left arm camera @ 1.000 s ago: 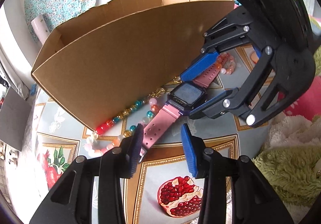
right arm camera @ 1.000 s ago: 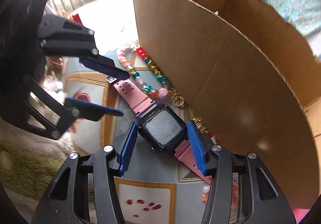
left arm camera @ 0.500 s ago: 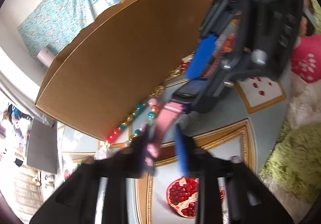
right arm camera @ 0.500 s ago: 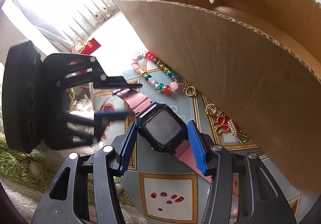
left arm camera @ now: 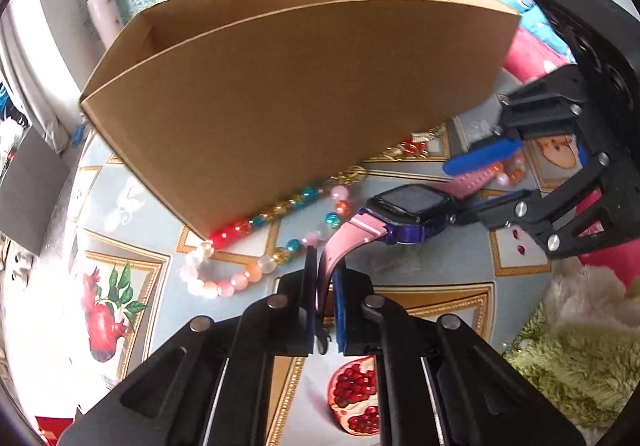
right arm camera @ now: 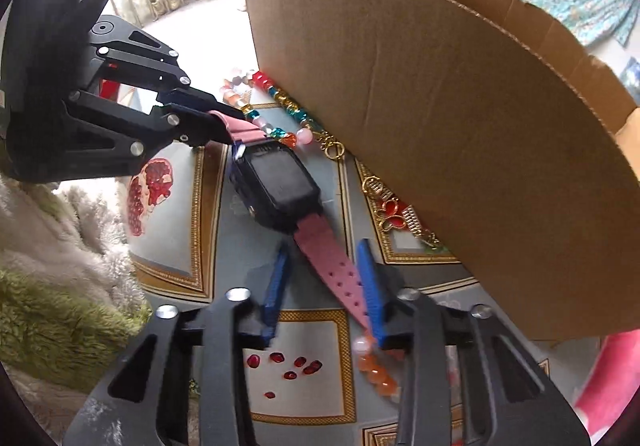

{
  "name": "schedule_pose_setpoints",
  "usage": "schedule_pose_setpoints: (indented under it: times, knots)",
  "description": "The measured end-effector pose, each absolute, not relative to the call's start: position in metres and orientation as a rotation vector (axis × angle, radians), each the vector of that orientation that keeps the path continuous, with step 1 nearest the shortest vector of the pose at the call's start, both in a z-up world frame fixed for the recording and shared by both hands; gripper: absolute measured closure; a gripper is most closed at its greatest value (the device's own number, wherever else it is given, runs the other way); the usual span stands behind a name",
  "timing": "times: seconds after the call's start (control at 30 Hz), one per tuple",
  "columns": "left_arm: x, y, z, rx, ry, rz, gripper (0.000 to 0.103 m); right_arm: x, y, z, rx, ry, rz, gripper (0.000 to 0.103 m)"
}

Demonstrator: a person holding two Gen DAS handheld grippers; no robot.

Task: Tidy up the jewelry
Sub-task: 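Lift the pink watch with both grippers and carry it over the cardboard box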

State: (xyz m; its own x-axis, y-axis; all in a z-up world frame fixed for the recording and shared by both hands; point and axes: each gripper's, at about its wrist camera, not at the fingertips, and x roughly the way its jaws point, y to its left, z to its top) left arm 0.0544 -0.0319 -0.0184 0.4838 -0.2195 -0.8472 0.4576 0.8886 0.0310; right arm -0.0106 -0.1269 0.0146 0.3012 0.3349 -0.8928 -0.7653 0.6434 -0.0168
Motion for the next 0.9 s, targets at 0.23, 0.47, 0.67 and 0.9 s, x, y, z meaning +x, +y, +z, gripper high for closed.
schedule_pose_setpoints:
  times: [0.23,0.47,0.67,0.9]
  knots:
    - [0.024,-0.019,-0.007,0.280,0.909,-0.385,0.099,-0.033,-0.132,0.038,-0.495,0.896,0.674,0.102]
    - [-0.013,-0.003,0.066,0.270,0.685,-0.343,0.099,-0.068,-0.129,0.112,-0.492,0.672,0.610,0.102]
    - [0.022,0.014,0.143,0.207,0.533,-0.375,0.099,-0.021,-0.136,0.184,-0.454,0.490,0.572,0.102]
    - [0.154,0.004,0.128,0.182,0.842,-0.404,0.099,0.138,-0.144,0.162,-0.292,0.900,0.651,0.102]
